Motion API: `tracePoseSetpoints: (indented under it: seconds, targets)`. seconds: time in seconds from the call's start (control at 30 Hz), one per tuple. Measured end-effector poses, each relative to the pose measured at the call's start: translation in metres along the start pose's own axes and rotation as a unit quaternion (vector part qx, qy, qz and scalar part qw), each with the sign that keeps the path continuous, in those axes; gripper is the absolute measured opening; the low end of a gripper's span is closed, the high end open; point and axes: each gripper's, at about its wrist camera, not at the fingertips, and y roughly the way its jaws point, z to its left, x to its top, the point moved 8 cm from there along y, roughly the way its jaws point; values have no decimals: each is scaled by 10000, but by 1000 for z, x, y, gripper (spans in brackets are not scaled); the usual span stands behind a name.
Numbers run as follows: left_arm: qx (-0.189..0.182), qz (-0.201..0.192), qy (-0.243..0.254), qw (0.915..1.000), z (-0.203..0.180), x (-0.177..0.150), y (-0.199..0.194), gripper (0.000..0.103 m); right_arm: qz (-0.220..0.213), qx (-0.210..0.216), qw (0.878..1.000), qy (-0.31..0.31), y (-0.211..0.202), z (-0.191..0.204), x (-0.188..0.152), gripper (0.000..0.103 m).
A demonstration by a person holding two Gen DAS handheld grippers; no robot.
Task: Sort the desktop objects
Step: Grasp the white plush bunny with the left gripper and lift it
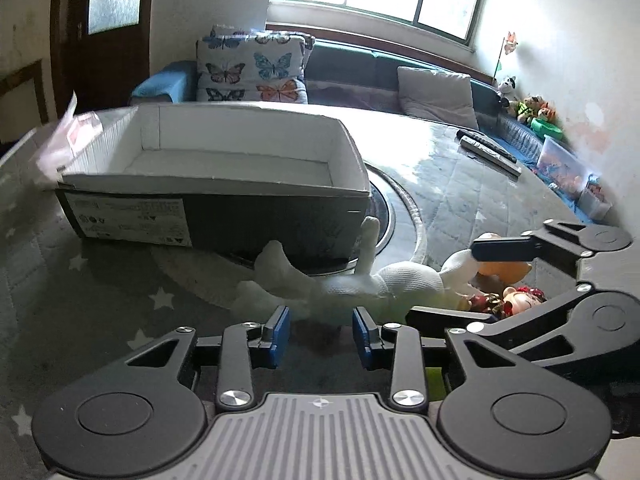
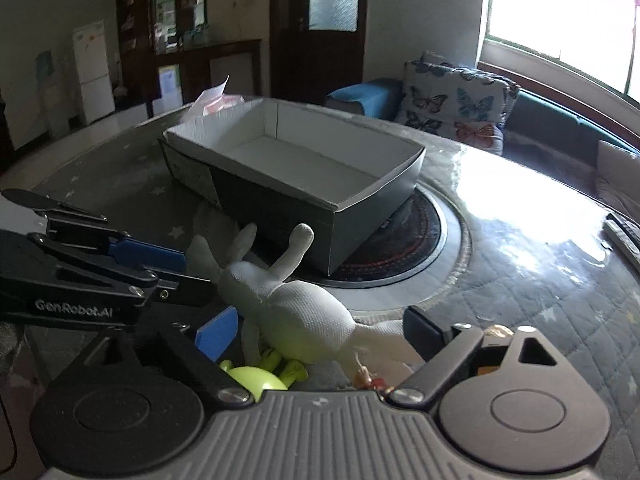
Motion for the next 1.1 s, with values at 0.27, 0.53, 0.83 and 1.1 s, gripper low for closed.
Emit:
tracePoseSetpoints:
  seconds: [0.27, 0.53, 0.83, 1.1]
  targets:
    - [-447, 191, -717, 9962, 17, 2, 9, 36, 196, 178, 9995, -185, 20, -2, 0, 82]
    - [-1017, 465, -1506, 9823, 22, -1, 22, 36, 322, 267, 9971, -634, 33, 14, -4, 62]
    - [-1421, 461, -2115, 9659, 33, -1, 24, 34, 26, 213, 9946, -1018, 26, 28, -6, 52]
    - [-1653, 37, -2255, 9601, 40, 13, 2, 34, -358, 168, 9940, -1022, 9, 30, 2, 50]
